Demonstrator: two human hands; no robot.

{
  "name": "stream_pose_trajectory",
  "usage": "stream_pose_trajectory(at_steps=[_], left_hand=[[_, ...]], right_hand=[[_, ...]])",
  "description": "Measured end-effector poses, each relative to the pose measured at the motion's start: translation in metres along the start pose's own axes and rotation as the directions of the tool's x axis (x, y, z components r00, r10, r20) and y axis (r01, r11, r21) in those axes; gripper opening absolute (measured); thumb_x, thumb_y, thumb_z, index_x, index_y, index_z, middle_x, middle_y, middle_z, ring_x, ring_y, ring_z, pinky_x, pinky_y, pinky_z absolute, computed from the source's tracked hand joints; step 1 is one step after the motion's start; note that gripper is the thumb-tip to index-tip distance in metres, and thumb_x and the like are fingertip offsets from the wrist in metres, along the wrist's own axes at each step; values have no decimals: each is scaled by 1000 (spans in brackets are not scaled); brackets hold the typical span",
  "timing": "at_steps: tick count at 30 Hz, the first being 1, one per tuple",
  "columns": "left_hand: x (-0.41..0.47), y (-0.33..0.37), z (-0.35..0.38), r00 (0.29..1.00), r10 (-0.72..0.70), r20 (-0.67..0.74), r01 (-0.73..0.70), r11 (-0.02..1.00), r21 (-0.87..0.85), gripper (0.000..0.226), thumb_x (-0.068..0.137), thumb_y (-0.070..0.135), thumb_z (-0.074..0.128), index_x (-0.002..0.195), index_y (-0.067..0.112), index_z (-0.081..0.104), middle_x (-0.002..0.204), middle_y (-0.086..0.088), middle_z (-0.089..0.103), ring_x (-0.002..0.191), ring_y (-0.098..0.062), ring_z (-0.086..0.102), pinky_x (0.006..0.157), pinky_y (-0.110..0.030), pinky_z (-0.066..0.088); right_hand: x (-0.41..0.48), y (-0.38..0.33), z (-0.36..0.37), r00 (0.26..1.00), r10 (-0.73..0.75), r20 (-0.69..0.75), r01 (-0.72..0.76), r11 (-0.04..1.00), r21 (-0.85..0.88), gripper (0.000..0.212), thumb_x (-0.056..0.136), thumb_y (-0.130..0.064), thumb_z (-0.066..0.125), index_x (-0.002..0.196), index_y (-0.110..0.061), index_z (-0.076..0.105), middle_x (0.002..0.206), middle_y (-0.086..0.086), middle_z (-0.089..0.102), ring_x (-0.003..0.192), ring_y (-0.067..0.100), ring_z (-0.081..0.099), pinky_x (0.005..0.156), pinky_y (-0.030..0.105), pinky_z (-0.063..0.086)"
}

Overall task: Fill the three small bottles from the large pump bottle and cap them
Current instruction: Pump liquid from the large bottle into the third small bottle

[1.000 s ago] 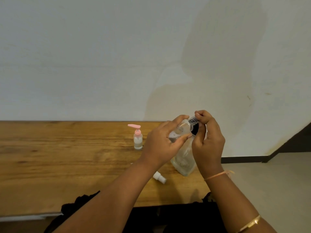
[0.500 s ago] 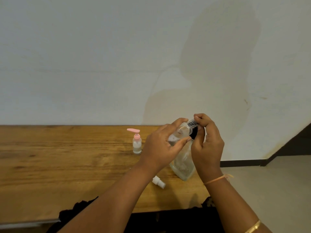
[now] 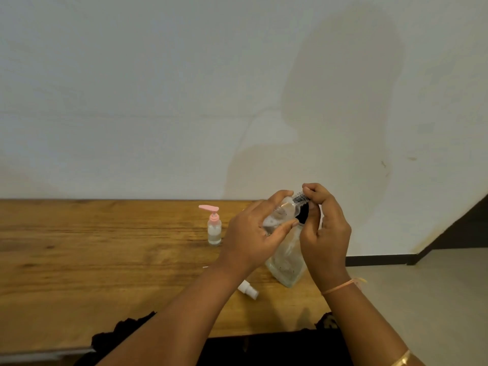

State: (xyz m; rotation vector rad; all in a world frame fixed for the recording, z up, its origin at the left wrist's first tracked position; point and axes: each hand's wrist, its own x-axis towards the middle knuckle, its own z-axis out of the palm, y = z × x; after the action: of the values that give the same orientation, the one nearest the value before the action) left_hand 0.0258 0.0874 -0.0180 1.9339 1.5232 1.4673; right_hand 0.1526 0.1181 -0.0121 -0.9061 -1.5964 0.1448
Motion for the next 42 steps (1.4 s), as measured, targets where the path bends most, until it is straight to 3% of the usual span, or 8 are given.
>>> stream_pose_trajectory(at_steps=[4, 11, 16, 26, 35, 42], left_hand=[[0, -2, 4, 999, -36, 18, 36, 999, -12, 52, 80, 54, 54, 130, 46, 40, 109, 9, 66, 99, -5, 60, 81, -32, 55], [-2, -1, 6, 997, -61, 40, 62, 998, -24, 52, 78, 59, 52, 128, 51, 38, 112, 12, 64, 99, -4, 60, 80, -32, 55], [0, 2, -1, 1000, -8, 8, 8, 1000, -8, 52, 80, 55, 55, 130, 46, 40, 107, 9, 67, 98, -5, 61, 80, -31, 55], [-2, -2, 6, 996, -74, 47, 76, 997, -27, 52, 80, 51, 60, 129, 48, 41, 108, 14, 64, 96, -4, 59, 77, -32, 55], [1, 4, -3, 999, -14, 33, 14, 1000, 3, 54, 81, 55, 57, 131, 47, 39, 107, 8, 67, 97, -7, 61, 78, -31, 56], [-2, 0, 5, 997, -62, 49, 64, 997, -44, 53, 79, 54, 56, 129, 47, 41, 114, 12, 65, 103, -1, 59, 83, -30, 55]], right_hand=[[-2, 5, 3, 999, -32, -1, 32, 999, -26, 29, 90, 0, 40, 111, 2, 60, 114, 1, 56, 107, 7, 52, 93, 6, 38], [-4, 10, 1, 999, -30, 15, 31, 999, -35, 32, 84, 13, 44, 109, 1, 61, 113, 1, 55, 106, 8, 52, 92, 6, 38], [1, 2, -2, 1000, -25, 8, 26, 1000, -14, 30, 86, 10, 44, 108, 0, 62, 113, 1, 57, 107, 6, 53, 92, 7, 39], [-6, 14, 2, 998, -55, 4, 55, 997, -61, 32, 84, 14, 44, 111, 4, 59, 113, 0, 54, 106, 5, 49, 93, 6, 38], [0, 2, -3, 999, -52, -13, 51, 998, -48, 30, 87, 9, 46, 111, 1, 61, 115, 0, 56, 109, 3, 51, 94, 7, 37], [-7, 14, 2, 999, -50, -8, 50, 998, -24, 31, 86, 12, 43, 111, 5, 60, 116, 4, 57, 109, 6, 52, 95, 11, 41]])
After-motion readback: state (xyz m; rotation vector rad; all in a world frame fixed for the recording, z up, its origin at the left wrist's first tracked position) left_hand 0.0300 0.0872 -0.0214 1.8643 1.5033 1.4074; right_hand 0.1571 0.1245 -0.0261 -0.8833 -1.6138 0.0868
